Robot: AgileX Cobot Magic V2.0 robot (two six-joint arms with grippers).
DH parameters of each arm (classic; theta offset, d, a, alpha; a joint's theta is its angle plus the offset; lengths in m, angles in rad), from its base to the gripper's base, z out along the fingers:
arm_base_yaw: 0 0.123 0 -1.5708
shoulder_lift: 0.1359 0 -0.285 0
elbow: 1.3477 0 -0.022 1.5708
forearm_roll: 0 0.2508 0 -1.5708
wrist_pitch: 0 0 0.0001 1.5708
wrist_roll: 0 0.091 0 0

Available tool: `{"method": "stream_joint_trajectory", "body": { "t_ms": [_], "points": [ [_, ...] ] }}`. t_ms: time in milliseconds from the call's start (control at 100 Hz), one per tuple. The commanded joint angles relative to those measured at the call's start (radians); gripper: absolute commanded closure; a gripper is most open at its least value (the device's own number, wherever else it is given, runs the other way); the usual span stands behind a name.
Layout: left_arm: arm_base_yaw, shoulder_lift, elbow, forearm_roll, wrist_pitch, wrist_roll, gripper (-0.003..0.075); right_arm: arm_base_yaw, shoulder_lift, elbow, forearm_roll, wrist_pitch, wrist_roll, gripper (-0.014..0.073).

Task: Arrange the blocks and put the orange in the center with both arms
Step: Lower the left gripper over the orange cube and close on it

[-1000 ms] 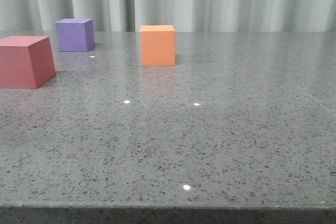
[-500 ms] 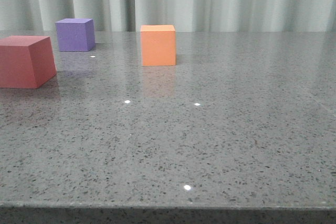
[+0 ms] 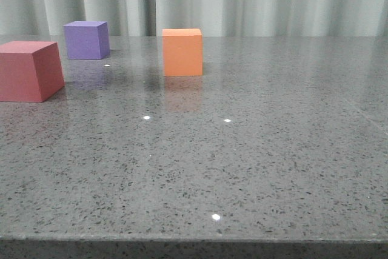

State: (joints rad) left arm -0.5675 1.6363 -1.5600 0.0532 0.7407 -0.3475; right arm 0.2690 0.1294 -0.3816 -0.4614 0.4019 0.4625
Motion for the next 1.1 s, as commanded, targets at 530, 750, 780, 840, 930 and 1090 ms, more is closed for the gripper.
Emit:
{"method": "stream_joint_trajectory", "body": {
  "t_ms": [530, 750, 780, 840, 930, 1090],
  "points": [
    [-0.101, 0.112, -0.172, 0.231, 0.018, -0.227, 0.0103, -0.007, 0.012, -0.023, -0.026, -0.072, -0.004, 0.0704],
    [-0.142, 0.238, -0.344, 0.314, 0.114, -0.289, 0.0104, -0.007, 0.012, -0.023, -0.026, -0.072, -0.004, 0.0704],
    [-0.142, 0.252, -0.362, 0.314, 0.121, -0.291, 0.0104, -0.007, 0.012, -0.023, -0.026, -0.072, -0.004, 0.0704],
    [-0.143, 0.276, -0.39, 0.314, 0.126, -0.291, 0.0104, -0.007, 0.012, -0.023, -0.026, -0.072, -0.004, 0.0704],
    [-0.143, 0.302, -0.419, 0.319, 0.133, -0.293, 0.0104, -0.007, 0.012, -0.023, -0.026, -0.072, -0.004, 0.0704],
    [-0.143, 0.326, -0.431, 0.343, 0.139, -0.32, 0.0104, -0.007, 0.012, -0.023, -0.026, -0.072, -0.004, 0.0704]
  ]
}}
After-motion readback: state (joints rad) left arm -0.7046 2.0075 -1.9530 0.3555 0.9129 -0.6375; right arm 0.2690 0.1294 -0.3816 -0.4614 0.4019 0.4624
